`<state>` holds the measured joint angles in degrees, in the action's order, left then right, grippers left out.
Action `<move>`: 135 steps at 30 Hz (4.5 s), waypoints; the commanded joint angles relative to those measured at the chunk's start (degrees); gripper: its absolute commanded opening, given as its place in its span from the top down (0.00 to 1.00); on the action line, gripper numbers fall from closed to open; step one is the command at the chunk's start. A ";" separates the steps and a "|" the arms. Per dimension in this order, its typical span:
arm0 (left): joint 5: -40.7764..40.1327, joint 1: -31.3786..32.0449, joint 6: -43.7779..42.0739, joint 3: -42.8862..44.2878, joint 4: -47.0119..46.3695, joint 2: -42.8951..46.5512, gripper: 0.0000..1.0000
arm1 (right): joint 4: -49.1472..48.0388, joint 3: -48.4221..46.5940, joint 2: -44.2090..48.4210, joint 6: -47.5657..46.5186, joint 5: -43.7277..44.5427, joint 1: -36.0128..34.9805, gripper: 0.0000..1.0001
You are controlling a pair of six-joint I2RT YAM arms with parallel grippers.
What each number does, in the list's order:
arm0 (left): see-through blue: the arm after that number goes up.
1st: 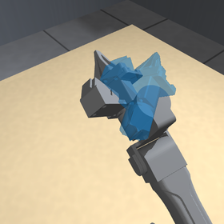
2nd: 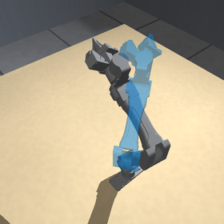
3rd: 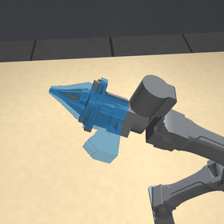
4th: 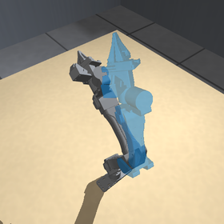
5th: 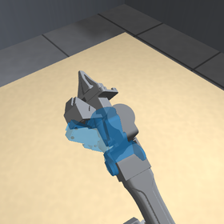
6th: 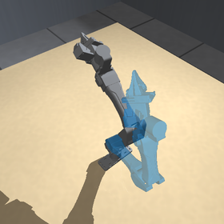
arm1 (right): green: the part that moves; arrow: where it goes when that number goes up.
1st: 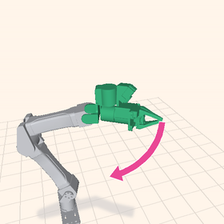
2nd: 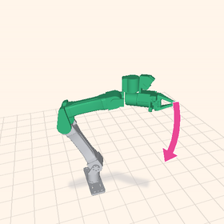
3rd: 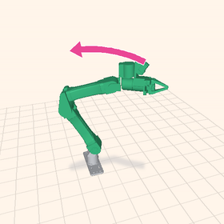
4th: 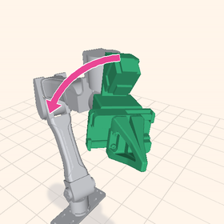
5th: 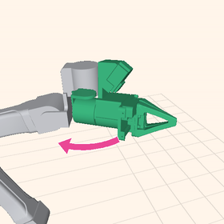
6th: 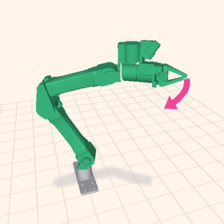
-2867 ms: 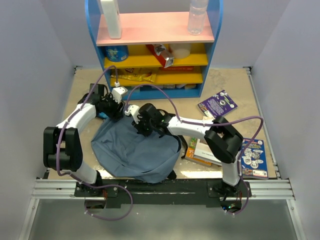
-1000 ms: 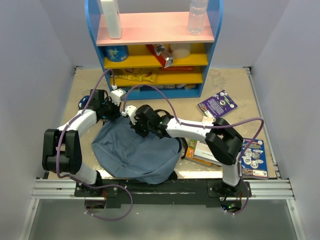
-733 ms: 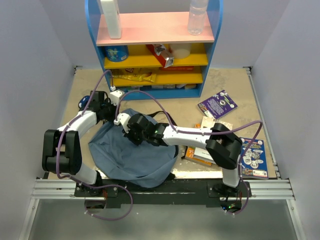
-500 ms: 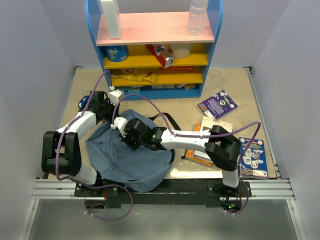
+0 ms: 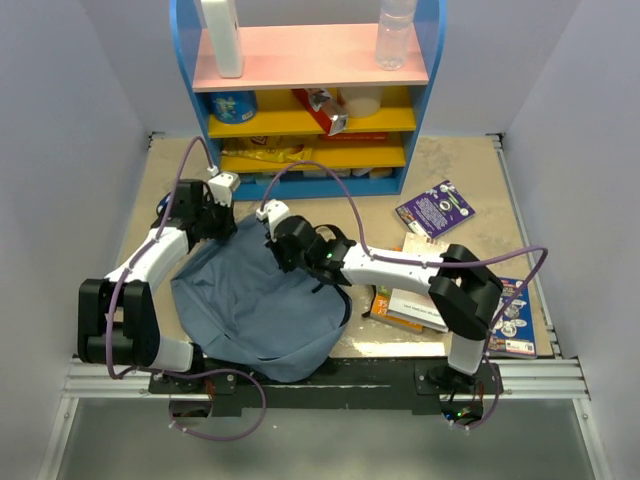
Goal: Pack the student bag
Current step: Unzip the student bag at the center of the board, then adjust the student bag at the center of the board, then unzip the student bag at the center of the board.
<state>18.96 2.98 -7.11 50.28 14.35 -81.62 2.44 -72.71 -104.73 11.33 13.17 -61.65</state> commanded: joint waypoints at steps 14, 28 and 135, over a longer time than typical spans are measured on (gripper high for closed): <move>-4.02 -2.10 6.68 -0.53 -2.40 0.15 1.00 | -7.80 -14.05 -10.76 7.55 -8.16 -16.49 1.00; 5.55 -1.93 -0.52 7.97 4.19 2.79 0.33 | -5.77 -3.35 0.30 10.18 -2.72 -13.15 0.34; 0.73 22.23 -37.45 -8.62 -10.92 -2.05 0.81 | -3.75 11.97 1.98 26.46 -4.82 17.09 0.35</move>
<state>22.02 23.88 -45.95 41.71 10.04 -82.70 1.56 -62.61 -102.91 36.14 8.99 -44.62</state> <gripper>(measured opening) 0.329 0.654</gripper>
